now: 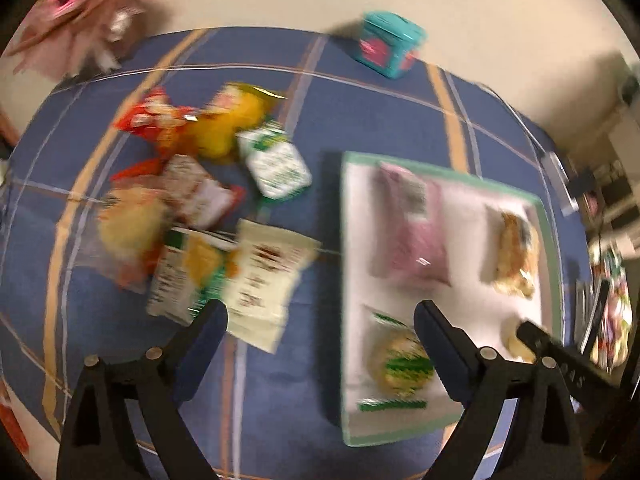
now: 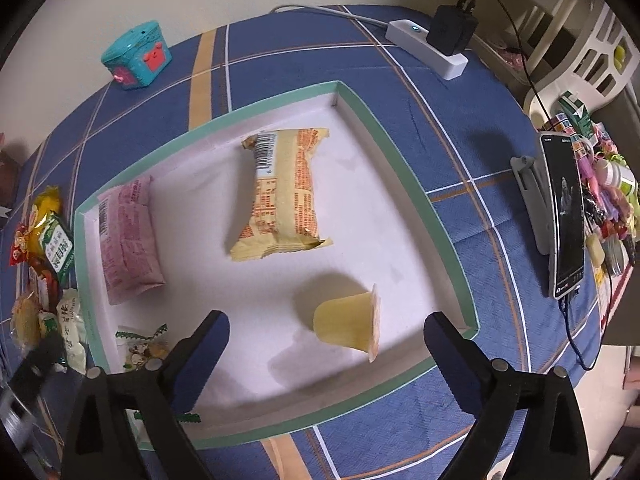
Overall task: Organize snacks
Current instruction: 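Withdraw both tools from the tray toward the snack pile, then move the left tool to the bagged steamed bun while the right tool reaches the green cracker pack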
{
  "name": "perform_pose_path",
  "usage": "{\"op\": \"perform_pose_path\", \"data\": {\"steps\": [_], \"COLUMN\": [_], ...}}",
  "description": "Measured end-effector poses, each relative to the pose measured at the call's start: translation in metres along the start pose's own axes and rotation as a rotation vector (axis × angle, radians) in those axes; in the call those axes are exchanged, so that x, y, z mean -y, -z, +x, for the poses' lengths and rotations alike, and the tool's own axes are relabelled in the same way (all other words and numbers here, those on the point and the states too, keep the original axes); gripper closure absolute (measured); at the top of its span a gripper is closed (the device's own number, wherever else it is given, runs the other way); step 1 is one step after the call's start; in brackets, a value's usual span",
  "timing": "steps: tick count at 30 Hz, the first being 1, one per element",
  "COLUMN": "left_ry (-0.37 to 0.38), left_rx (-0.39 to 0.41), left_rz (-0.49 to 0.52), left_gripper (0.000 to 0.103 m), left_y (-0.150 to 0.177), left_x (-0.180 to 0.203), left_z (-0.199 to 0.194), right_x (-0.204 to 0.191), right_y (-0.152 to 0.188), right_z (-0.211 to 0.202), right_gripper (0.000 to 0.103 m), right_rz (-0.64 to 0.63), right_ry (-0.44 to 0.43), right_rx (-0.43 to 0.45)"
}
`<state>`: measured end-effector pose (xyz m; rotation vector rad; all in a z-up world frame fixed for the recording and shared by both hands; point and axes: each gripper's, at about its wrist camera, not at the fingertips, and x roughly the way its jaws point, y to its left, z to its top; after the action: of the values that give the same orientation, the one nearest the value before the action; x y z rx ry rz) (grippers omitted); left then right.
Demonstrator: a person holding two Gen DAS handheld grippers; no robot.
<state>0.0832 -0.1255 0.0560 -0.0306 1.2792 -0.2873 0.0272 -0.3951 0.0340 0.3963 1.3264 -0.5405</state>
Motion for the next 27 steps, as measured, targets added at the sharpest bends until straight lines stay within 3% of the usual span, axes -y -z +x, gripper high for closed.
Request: {"op": "perform_pose_path", "data": {"steps": [8,10,12,17,21,27], "left_ry": [-0.061,-0.074,-0.088,-0.108,-0.097,-0.077], "left_rx": [0.04,0.046,0.052,0.077,0.121,0.157], "left_rz": [-0.153,-0.202,-0.243,-0.33,-0.359,-0.311], "left_gripper": [0.008,0.007,0.0,0.0,0.0,0.0], "left_y": [-0.014,-0.015,-0.015,-0.014,-0.013,-0.018], "left_x": [-0.055,-0.074,-0.09,-0.124,-0.138,-0.141], "left_z": [-0.002,-0.005,-0.005,-0.009,-0.015,-0.018], "right_x": [-0.024,-0.035,-0.044,-0.072,-0.091,-0.126], "right_y": [0.012,0.014,0.018,0.024,0.026,0.034], "right_z": [-0.011,-0.016,-0.016,-0.024,-0.024,-0.027], "right_gripper": [0.003,0.0,0.0,0.0,0.0,0.0], "right_rz": [-0.034,-0.054,-0.072,-0.12,-0.159,-0.208], "right_ry": [-0.012,-0.029,-0.042,-0.106,-0.156,-0.275], "right_rx": [0.008,0.018,0.031,0.07,0.079,0.062]}}
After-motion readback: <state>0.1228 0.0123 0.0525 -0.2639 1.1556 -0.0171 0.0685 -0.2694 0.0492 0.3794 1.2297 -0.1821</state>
